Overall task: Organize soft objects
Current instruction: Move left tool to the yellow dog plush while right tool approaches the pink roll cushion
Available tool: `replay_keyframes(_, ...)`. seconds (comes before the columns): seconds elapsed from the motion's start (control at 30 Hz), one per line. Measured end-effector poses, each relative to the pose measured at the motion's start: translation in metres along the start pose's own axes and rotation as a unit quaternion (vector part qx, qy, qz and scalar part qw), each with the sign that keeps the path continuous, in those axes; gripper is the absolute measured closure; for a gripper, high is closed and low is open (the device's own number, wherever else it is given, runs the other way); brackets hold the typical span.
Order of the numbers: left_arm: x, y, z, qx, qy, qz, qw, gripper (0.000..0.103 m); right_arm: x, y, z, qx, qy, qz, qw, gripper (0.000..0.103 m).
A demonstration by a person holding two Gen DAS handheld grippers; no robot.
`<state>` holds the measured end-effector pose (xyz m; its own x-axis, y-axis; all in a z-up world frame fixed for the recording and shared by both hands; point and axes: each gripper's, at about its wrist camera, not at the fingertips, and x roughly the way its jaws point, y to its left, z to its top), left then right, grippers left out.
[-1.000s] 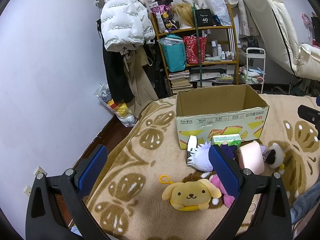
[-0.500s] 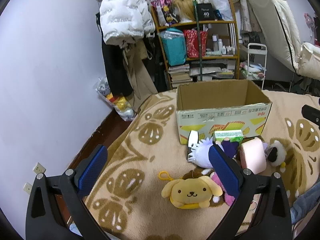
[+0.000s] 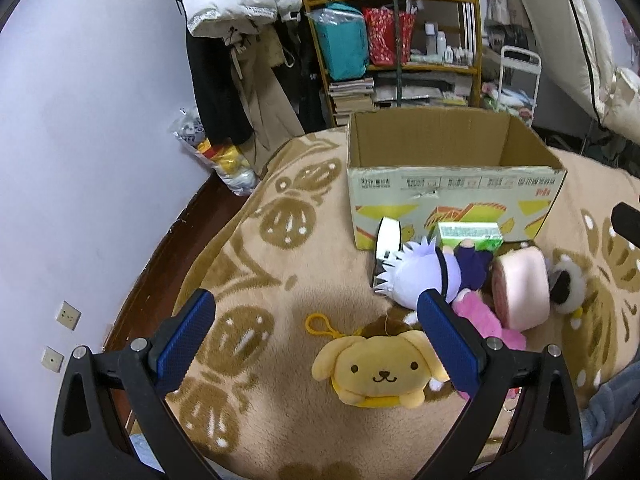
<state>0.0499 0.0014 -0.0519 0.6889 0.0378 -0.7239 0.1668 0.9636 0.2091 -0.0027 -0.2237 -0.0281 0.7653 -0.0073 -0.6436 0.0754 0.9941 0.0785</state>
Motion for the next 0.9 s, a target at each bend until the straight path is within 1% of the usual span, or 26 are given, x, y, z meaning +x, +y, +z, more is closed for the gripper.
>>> replay_keyframes(0.2,0.018,-0.007,0.0,0.001,0.029,-0.012,0.9995,0.003,0.016,0.016,-0.003,-0.018,0.016,0.008,1.0,0.0)
replay_keyframes(0.37,0.039,-0.013,-0.002,-0.001,0.066,-0.029,0.9974,0.003,0.037,0.021,0.0,-0.017,0.051,0.018,0.998,0.0)
replay_keyframes(0.57,0.057,-0.024,-0.006,0.016,0.092,-0.033,0.9951,0.003,0.06,0.027,0.0,-0.027,0.081,0.027,0.996,0.0)
replay_keyframes(0.73,0.073,-0.035,-0.013,0.031,0.127,-0.05,0.9901,0.003,0.081,0.036,-0.002,-0.039,0.101,0.031,0.994,0.0)
replay_keyframes(0.9,0.084,-0.042,-0.018,0.041,0.154,-0.064,0.9852,0.003,0.094,0.044,-0.008,-0.055,0.12,0.031,0.991,0.0)
